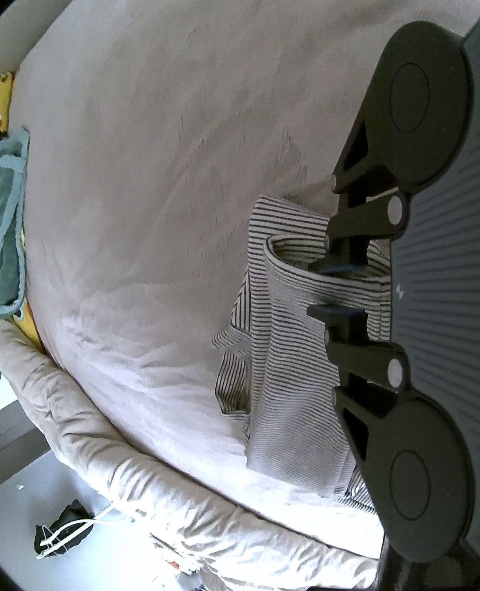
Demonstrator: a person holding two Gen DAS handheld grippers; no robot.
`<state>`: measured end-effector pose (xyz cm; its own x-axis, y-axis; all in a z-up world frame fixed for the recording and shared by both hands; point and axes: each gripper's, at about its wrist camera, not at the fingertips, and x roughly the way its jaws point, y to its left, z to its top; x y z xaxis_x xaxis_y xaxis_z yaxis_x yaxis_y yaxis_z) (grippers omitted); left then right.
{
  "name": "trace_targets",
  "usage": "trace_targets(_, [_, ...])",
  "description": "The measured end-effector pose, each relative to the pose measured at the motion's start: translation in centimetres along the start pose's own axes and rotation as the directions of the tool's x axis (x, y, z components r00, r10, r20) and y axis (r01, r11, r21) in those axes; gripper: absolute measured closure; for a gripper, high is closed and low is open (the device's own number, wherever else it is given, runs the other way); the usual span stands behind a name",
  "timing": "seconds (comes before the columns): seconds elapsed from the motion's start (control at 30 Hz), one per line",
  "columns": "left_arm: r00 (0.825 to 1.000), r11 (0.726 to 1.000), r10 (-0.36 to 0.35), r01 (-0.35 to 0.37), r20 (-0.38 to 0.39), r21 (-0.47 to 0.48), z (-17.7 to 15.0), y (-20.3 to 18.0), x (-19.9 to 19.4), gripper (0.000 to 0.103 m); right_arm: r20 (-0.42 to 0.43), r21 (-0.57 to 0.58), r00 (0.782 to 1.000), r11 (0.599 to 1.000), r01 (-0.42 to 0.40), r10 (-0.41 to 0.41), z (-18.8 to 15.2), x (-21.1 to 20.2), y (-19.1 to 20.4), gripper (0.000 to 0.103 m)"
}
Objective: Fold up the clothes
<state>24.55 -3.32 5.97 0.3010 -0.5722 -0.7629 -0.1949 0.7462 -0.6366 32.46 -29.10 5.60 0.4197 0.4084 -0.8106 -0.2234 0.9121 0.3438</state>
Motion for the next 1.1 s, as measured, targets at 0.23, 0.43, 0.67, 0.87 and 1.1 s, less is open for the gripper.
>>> trace_targets(0.23, [0.987,0.999,-0.029,0.026,0.155,0.022,2.1,-1.2,-1.1,0.038,-0.004,-0.022,1.0,0.999,-0.025,0.025,0.3,0.0,-0.2,0.086])
trace_targets(0.43, [0.994,0.997,0.031,-0.023,0.109,-0.07,1.8,0.0,-0.2,0.038,-0.009,0.012,0.999,0.999,-0.037,0.037,0.4,0.5,-0.7,0.086])
trace_targets(0.67, [0.994,0.981,-0.04,0.057,0.098,-0.187,-0.4,1.1,0.3,0.037,-0.009,0.023,0.998,0.998,-0.054,0.054,0.4,0.9,-1.3,0.086])
trace_targets(0.87, [0.981,0.98,-0.071,0.102,0.182,-0.169,1.5,0.0,0.0,0.036,-0.005,0.021,0.998,0.998,-0.059,0.06,0.3,0.8,-1.3,0.086])
trace_targets(1.1, [0.97,0.953,-0.037,0.107,0.242,-0.284,0.2,1.5,-1.2,0.036,0.003,0.035,0.998,0.997,-0.067,0.067,0.3,0.9,-1.4,0.086])
